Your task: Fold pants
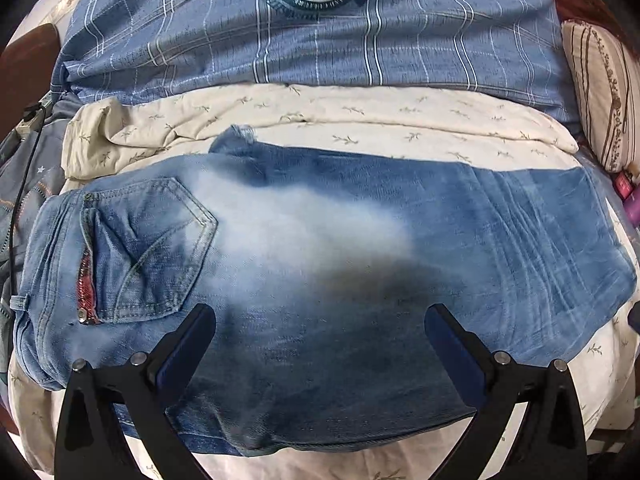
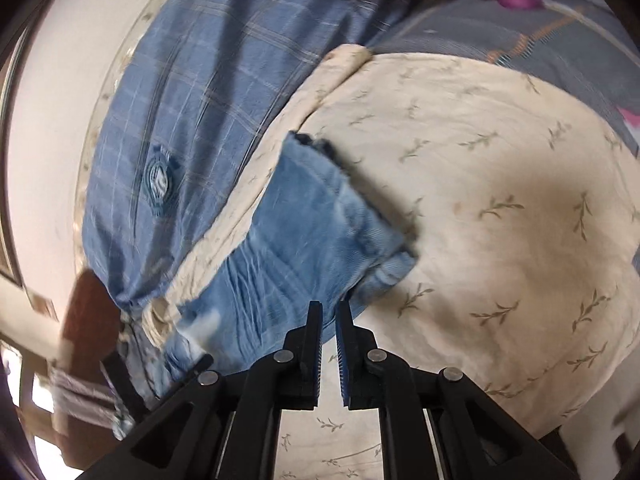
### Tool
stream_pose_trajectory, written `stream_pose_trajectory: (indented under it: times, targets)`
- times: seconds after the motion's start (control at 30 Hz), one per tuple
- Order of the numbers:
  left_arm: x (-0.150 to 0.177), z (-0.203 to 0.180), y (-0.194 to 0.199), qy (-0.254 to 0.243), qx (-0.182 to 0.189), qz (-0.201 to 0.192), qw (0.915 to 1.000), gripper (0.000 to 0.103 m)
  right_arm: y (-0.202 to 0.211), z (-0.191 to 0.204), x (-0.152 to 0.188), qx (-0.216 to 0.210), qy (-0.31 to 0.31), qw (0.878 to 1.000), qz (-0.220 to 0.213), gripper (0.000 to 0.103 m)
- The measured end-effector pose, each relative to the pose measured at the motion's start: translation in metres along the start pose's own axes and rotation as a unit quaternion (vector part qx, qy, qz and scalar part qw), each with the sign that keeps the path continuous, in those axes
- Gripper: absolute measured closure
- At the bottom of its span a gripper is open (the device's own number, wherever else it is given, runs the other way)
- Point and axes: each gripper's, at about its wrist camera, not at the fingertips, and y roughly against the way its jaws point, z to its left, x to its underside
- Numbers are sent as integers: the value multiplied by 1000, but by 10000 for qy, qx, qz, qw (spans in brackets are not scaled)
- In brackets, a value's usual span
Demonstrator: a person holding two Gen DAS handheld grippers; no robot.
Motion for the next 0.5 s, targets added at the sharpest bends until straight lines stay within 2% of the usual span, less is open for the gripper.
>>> stream_pose_trajectory:
  times: [0.03, 0.1, 0.13, 0.2, 0.23, 0.27, 0.3, 0.33, 0.37, 0.43, 0.5]
  targets:
    - [0, -1, -1, -13, 5, 8, 10000, 0, 2, -5, -2, -120, -119, 9999, -32, 94]
    - [-1, -3, 0, -53, -12, -13, 10000, 0, 17, -2, -3, -274, -61, 9987, -424, 94]
    - [-1, -3, 3, -55, -16, -53, 10000, 0, 38, 6, -2, -482, 146, 9938, -993, 94]
    - [-2, -2, 10, -42, -85, -285, 9996, 0, 67, 17, 4, -957, 504, 9757, -1907, 91]
    - [-3, -2, 18, -31, -170, -516, 9985, 0, 79, 21, 10, -1122, 731, 9627, -2349, 68]
    - [-4, -1, 24, -17, -227, -687, 9974, 0, 85, 25, 14, -1065, 929, 9542, -2638, 10]
    - [-4, 0, 28, -4, -276, -830, 9962, 0, 85, 26, 17, -755, 912, 9542, -2749, 0]
    - [-4, 0, 33, 8, -349, -989, 9945, 0, 80, 21, 18, -409, 671, 9573, -2783, 0]
    - [-5, 1, 36, 14, -408, -1085, 9933, 0, 74, 16, 14, -451, 566, 9643, -2549, 0]
    - [-6, 2, 36, 22, -465, -1134, 9925, 0, 52, 4, 3, -276, 205, 9836, -1772, 0]
    - [-7, 3, 32, 7, -470, -1023, 9936, 0, 35, -7, 0, -248, -79, 9925, -1196, 1]
